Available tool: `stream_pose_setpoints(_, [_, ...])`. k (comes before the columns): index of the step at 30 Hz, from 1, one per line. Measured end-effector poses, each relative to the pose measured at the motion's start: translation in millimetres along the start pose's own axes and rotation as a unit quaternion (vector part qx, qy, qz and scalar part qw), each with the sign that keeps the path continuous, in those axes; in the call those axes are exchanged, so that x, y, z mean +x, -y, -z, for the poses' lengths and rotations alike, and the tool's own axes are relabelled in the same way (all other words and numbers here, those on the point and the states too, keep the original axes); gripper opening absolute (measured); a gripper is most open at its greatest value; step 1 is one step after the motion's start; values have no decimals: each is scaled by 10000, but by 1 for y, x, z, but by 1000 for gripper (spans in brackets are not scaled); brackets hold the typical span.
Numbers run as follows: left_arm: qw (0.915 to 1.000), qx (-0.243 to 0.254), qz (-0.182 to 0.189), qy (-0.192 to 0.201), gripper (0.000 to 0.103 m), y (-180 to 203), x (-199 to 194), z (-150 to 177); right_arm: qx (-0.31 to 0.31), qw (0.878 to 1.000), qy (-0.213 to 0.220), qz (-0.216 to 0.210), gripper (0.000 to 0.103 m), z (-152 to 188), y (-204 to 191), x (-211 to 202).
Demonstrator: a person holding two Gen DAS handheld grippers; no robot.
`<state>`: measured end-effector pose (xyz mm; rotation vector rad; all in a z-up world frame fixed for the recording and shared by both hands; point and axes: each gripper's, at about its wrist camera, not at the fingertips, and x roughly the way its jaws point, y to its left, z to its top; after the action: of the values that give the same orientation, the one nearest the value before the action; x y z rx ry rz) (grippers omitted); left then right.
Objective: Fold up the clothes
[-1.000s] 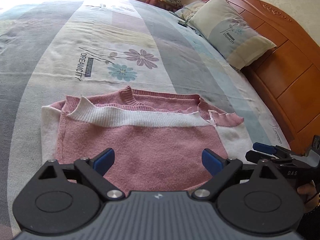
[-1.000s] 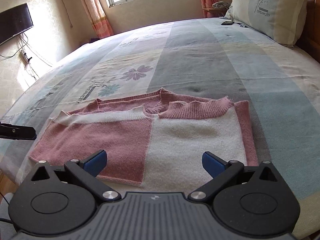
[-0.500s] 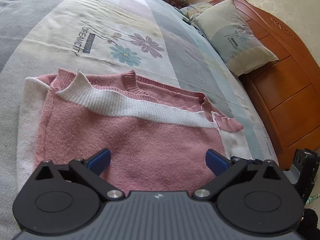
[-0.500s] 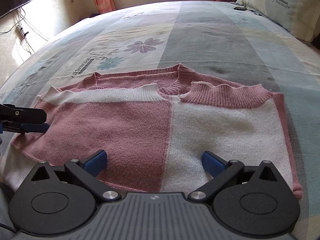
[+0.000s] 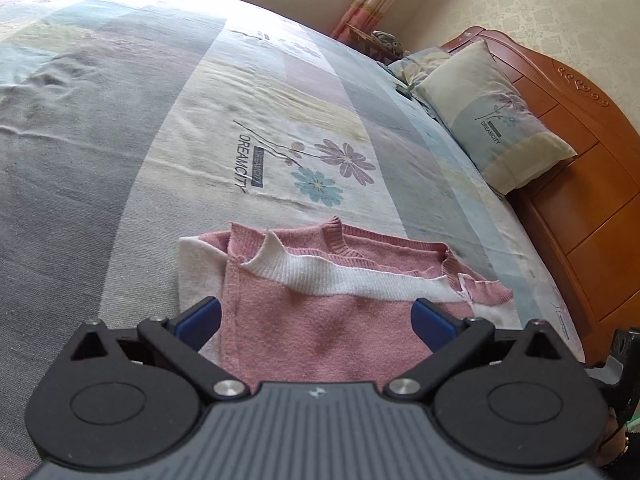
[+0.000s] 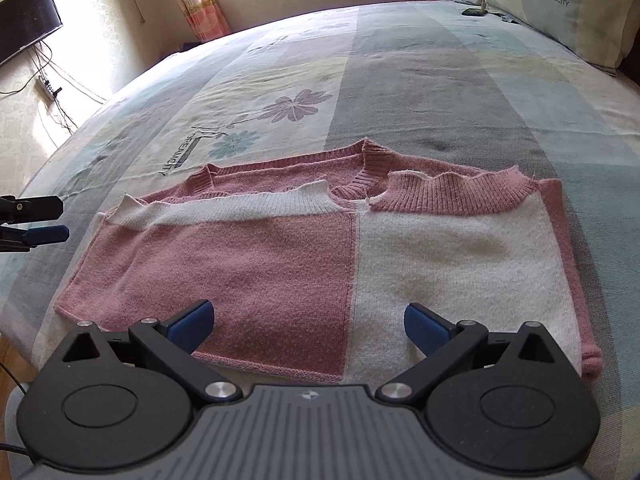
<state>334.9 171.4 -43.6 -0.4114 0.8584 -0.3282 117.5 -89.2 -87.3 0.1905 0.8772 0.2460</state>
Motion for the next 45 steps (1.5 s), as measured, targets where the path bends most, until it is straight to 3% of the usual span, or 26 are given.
stream_pose_setpoints(9, [9997,-255,33,22,101,-26,-9,13,-186,9981,187,-553,103,-6,-31,0])
stream_pose_setpoints(12, [9995,-305,93,37,101,-33,-11,13,69,9983,-125,-561,103,2,-26,24])
stream_pose_setpoints(15, [9993,-353,140,0,101,-42,-11,13,368,9974,69,-622,103,7,-20,23])
stream_pose_setpoints(19, [9984,-517,188,-105,101,-55,-5,13,401,9973,-40,-611,103,4,-21,17])
stream_pose_setpoints(27, [9880,-1204,839,-475,101,-83,16,20,482,9963,72,-708,103,10,-16,12])
stream_pose_setpoints(35, [9804,-1144,1438,-715,101,-86,42,3,614,9939,210,-887,103,6,-5,16])
stream_pose_setpoints(39, [9722,-1351,1744,-781,101,-91,60,-11,631,9936,235,-903,103,5,-4,16])
stream_pose_setpoints(45, [9674,-1497,1813,-942,101,-90,55,-6,706,9930,292,-900,103,9,-2,9])
